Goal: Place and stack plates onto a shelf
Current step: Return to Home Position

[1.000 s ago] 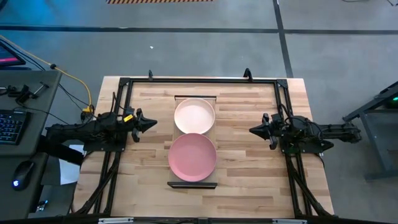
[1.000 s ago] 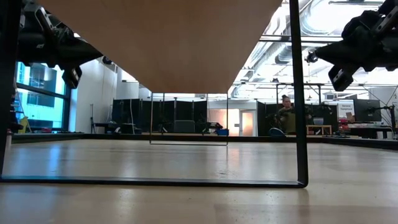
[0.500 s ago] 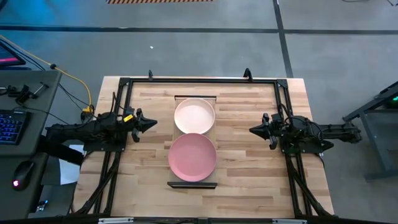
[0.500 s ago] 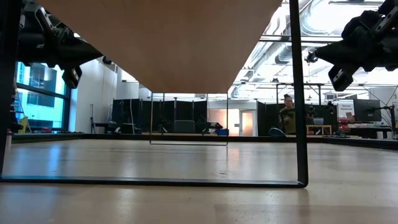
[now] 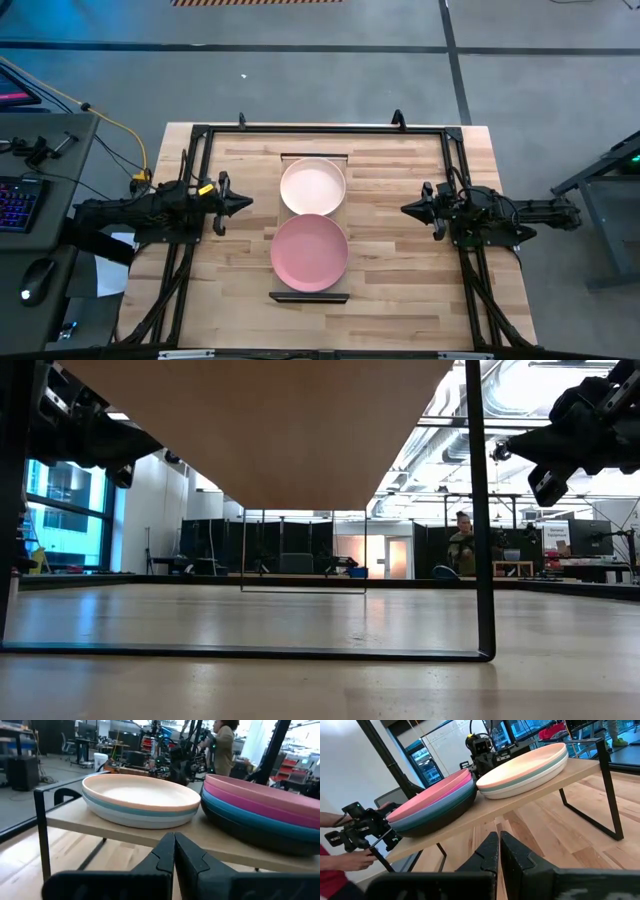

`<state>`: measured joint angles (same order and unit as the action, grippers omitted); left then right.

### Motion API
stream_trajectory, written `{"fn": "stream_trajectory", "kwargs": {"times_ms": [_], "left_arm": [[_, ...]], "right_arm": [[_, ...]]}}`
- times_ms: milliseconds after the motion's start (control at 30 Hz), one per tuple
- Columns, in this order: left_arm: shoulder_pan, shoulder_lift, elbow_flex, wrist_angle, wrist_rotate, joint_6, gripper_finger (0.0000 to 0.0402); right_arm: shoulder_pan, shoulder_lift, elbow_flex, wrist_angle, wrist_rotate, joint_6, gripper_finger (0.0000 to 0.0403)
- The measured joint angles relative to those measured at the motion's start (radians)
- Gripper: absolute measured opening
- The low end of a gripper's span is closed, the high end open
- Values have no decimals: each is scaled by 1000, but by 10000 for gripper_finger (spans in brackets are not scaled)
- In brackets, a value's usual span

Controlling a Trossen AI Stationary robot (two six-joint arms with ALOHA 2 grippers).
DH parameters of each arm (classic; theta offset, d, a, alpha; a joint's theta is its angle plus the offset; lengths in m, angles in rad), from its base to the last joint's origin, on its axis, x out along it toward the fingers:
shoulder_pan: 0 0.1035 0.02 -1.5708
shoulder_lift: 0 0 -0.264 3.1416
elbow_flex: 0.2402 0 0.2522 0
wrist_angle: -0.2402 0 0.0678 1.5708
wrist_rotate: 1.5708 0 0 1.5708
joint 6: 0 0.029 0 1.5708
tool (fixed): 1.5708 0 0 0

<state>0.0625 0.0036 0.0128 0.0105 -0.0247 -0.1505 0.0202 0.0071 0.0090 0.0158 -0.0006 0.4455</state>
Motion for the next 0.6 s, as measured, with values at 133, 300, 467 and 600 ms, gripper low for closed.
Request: {"fn": "stream_trajectory", "kwargs": {"times_ms": [133,300,467,600], "left_arm": [[-50,0,0,0,-9,57,1],[-105,0,0,1,-10,77,1],[-104,0,0,1,-12,22,1],[-104,15,-1,-1,-13,-5,1]], "right_arm": [[0,0,0,0,0,0,0],[0,0,0,0,0,0,0],[0,0,0,0,0,0,0],[0,0,0,0,0,0,0]]}}
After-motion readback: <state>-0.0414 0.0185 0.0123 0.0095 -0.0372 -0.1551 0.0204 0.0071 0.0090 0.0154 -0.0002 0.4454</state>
